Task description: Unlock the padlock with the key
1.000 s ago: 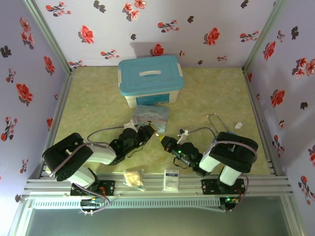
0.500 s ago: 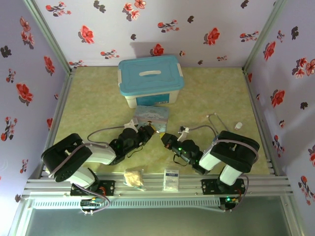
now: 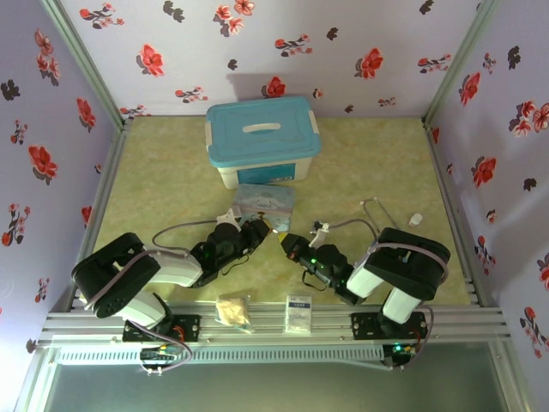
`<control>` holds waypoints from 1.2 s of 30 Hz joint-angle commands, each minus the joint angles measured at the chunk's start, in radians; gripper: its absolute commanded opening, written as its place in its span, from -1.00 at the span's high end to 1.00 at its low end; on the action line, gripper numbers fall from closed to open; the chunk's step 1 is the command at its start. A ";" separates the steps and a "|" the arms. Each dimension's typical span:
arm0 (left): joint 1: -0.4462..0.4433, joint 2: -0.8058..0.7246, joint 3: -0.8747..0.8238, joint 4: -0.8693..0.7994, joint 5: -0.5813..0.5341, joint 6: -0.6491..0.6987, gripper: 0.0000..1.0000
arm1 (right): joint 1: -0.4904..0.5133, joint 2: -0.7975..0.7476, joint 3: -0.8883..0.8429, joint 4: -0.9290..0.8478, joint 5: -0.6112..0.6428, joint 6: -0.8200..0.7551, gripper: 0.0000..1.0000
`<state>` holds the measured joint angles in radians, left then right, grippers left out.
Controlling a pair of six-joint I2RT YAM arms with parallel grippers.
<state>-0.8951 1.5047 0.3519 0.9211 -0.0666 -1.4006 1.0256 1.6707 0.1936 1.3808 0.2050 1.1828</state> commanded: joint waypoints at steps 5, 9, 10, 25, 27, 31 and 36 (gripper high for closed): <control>0.007 -0.022 0.041 0.065 0.011 0.026 1.00 | 0.023 0.023 0.025 0.006 0.004 -0.012 1.00; 0.008 -0.020 0.040 0.061 0.010 0.030 1.00 | 0.028 -0.001 -0.002 0.005 0.037 -0.015 1.00; 0.007 -0.019 0.041 0.058 0.009 0.031 1.00 | 0.031 -0.015 -0.015 0.005 0.048 -0.020 1.00; 0.006 -0.011 0.055 0.055 0.011 0.033 1.00 | 0.032 0.010 0.006 0.006 0.024 -0.014 1.00; 0.003 -0.007 0.053 0.058 0.010 0.028 1.00 | 0.031 0.004 0.008 0.006 0.028 -0.018 1.00; 0.004 0.010 0.047 0.078 0.010 0.022 1.00 | 0.032 -0.009 -0.006 0.006 0.047 -0.026 1.00; -0.001 0.024 0.050 0.090 0.012 0.019 1.00 | 0.032 0.002 0.005 0.005 0.039 -0.026 1.00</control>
<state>-0.8936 1.5150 0.3695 0.9249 -0.0662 -1.4006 1.0504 1.6703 0.1864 1.3647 0.2325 1.1786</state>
